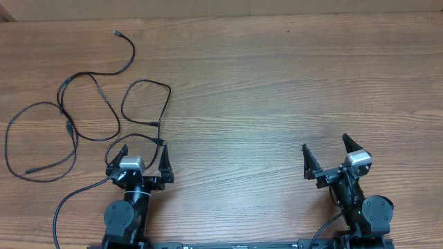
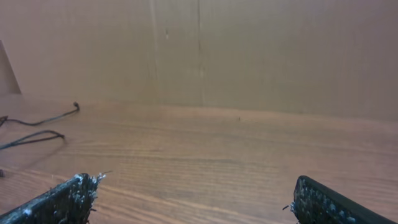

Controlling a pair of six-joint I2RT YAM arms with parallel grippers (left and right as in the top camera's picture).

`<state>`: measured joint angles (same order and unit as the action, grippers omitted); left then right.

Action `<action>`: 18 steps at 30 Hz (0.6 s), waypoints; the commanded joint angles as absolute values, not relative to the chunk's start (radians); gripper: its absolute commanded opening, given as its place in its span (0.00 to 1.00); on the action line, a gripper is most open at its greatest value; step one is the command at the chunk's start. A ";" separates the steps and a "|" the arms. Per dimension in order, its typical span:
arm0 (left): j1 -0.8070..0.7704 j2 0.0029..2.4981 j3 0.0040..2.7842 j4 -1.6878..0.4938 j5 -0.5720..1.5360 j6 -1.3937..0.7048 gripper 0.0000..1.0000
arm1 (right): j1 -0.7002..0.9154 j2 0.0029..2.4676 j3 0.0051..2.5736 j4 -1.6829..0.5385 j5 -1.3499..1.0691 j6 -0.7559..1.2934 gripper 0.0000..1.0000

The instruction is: Untangle cables

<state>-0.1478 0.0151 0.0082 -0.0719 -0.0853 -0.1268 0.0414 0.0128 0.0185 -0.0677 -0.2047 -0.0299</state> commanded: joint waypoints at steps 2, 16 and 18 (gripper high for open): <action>-0.137 0.004 0.006 -0.073 -0.078 -0.111 1.00 | 0.037 0.003 0.008 -0.069 -0.191 -0.027 1.00; -0.137 0.004 0.006 -0.072 -0.078 -0.111 1.00 | 0.037 0.003 0.008 -0.066 -0.191 -0.027 1.00; -0.137 0.004 0.006 -0.072 -0.078 -0.111 1.00 | 0.037 0.003 0.008 -0.066 -0.191 -0.027 1.00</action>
<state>-0.1478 0.0147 0.0082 -0.0719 -0.0853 -0.1268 0.0399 0.0128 0.0185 -0.0708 -0.2020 -0.0299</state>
